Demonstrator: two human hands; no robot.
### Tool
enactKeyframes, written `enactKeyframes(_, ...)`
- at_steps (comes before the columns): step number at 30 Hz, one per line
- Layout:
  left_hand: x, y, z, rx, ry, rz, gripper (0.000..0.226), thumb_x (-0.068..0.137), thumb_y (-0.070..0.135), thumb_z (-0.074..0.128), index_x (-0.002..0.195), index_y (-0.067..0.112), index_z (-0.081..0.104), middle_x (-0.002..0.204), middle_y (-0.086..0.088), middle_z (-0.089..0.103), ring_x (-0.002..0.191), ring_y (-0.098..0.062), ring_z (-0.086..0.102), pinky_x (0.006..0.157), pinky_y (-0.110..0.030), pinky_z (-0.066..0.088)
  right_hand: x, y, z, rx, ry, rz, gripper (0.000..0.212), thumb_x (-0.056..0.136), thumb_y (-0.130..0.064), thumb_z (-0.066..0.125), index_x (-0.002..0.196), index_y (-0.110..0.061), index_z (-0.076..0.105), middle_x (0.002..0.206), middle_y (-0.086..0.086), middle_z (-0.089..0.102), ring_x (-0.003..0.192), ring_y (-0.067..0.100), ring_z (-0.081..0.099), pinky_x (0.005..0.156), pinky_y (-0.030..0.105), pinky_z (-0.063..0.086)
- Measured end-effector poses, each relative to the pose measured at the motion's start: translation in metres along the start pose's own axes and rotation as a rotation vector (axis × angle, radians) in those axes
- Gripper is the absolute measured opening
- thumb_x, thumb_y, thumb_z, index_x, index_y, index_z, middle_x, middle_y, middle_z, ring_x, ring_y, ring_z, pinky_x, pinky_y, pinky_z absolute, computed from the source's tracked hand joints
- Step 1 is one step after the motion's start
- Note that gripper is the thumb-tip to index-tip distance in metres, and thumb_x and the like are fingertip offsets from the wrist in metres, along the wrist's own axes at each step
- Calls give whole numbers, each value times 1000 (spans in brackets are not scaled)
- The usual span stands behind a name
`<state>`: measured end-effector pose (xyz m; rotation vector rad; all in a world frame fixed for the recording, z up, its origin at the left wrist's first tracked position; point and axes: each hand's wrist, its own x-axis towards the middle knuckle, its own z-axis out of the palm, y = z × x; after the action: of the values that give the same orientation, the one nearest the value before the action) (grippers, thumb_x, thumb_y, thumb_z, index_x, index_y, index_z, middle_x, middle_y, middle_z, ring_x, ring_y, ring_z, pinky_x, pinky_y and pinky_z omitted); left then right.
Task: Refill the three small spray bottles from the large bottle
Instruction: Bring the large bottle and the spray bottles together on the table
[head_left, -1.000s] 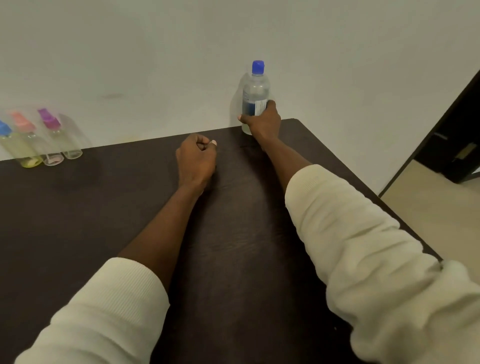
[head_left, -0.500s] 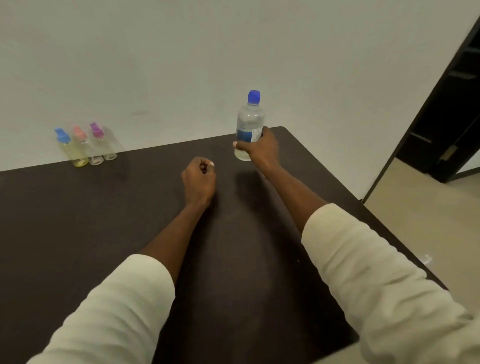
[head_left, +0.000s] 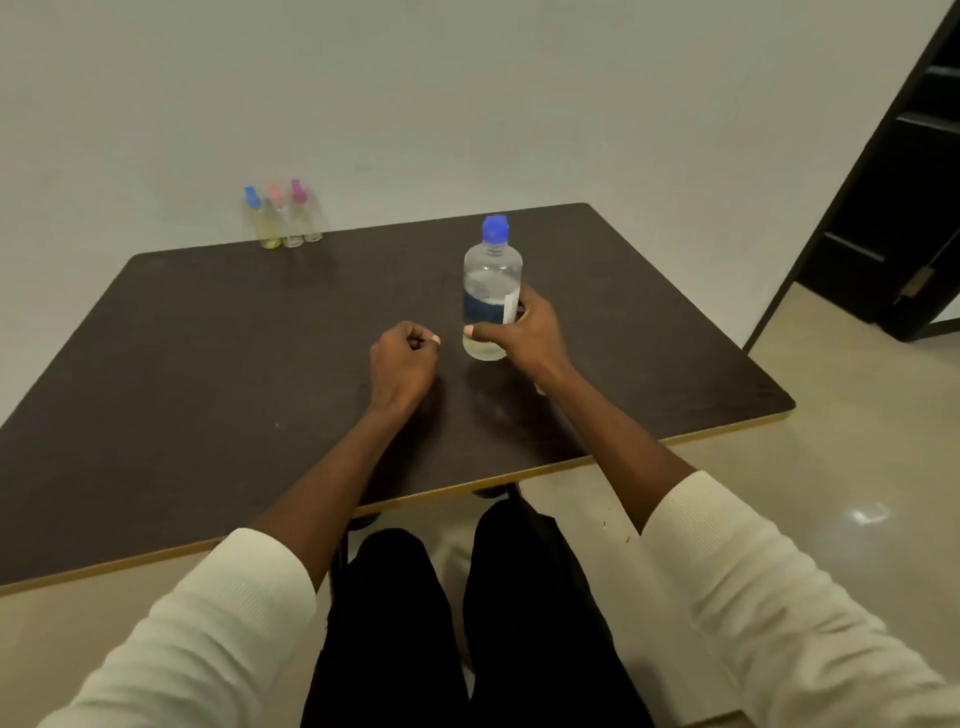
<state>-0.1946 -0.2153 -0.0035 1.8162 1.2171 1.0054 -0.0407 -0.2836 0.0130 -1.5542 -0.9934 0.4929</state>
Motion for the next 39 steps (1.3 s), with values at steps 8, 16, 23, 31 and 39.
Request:
enactKeyframes(8, -32, 6, 8, 23, -22, -13, 7, 97, 14, 63, 94, 16, 68, 92, 1, 68, 86, -11, 64, 66, -17, 45, -34, 9, -41, -7, -12, 18, 63, 67, -14, 85, 124, -17, 59, 111, 0, 69, 99, 14, 66, 82, 27, 55)
enactKeyframes(16, -37, 17, 40, 158, -94, 77, 6, 97, 16, 63, 93, 19, 66, 94, 0, 67, 86, -13, 62, 75, -28, 49, -38, 25, -67, 28, -25, 64, 61, 69, -10, 81, 125, -19, 59, 115, -1, 69, 105, 14, 65, 92, 35, 55)
enactKeyframes(23, -38, 13, 38, 214, -101, 135, 6, 97, 16, 63, 92, 17, 65, 91, 1, 63, 84, -13, 61, 77, -30, 51, -41, 30, -71, 60, -126, 75, 62, 72, -5, 74, 129, -22, 56, 117, 0, 67, 110, 16, 62, 97, 39, 52)
enactKeyframes(31, -40, 10, 35, 196, -57, 158, 8, 98, 17, 63, 93, 13, 68, 91, 0, 65, 83, -12, 59, 72, -26, 44, -50, 27, -65, 92, -37, 60, 93, 63, -46, 86, 140, -25, 38, 134, -2, 53, 120, 14, 55, 101, 35, 49)
enactKeyframes(39, -44, 9, 19, -121, 186, 79, 10, 97, 15, 62, 87, 15, 65, 81, 4, 62, 69, -5, 54, 61, -14, 39, -86, -12, -18, -127, 416, -555, 27, 82, -17, 72, 98, -9, 53, 98, 7, 53, 85, 17, 52, 70, 20, 46)
